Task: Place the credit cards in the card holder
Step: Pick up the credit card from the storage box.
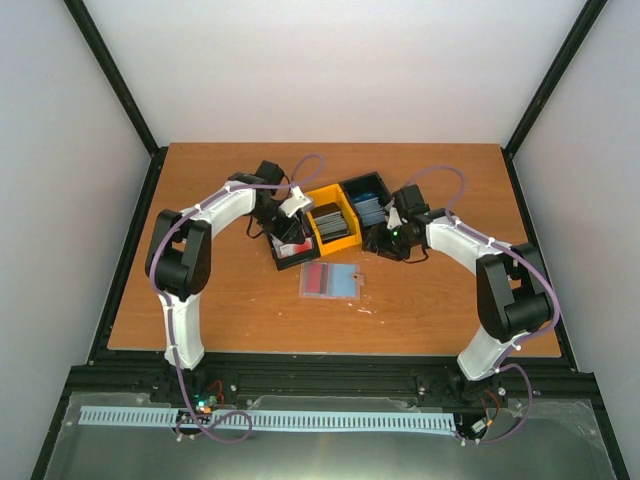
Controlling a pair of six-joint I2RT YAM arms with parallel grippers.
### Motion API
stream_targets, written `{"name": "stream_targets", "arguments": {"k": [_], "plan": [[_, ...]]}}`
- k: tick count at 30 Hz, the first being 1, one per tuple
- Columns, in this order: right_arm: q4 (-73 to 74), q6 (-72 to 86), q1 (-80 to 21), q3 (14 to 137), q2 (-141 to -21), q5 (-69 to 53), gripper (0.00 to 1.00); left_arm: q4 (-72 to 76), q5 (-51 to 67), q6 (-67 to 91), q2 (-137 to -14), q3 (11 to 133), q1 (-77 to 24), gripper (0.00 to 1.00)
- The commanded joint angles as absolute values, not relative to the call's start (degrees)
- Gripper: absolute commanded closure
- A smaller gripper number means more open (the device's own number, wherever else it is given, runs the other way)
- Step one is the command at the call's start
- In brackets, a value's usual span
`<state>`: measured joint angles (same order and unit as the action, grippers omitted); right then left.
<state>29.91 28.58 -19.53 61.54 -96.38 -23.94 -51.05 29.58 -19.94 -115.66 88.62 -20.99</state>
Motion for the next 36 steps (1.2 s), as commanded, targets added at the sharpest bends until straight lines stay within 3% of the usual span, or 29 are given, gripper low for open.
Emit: {"name": "stream_targets", "arguments": {"k": [1,16,36], "plan": [[28.97,29.31,-19.05,60.66,-95.02,-24.61,0.52,-53.45,32.9,-21.69,-115.27,87.47,-21.36,0.8],[29.05,29.01,-19.07,60.69,-94.49,-24.07,0.52,-56.24,38.57,-18.53,-114.97,87.56,-21.36,0.79],[28.4,29.56,-19.06,60.03,-93.6,-24.02,0.52,-55.22,35.69,-14.69,-116.3,88.71,-20.4,0.73]]}}
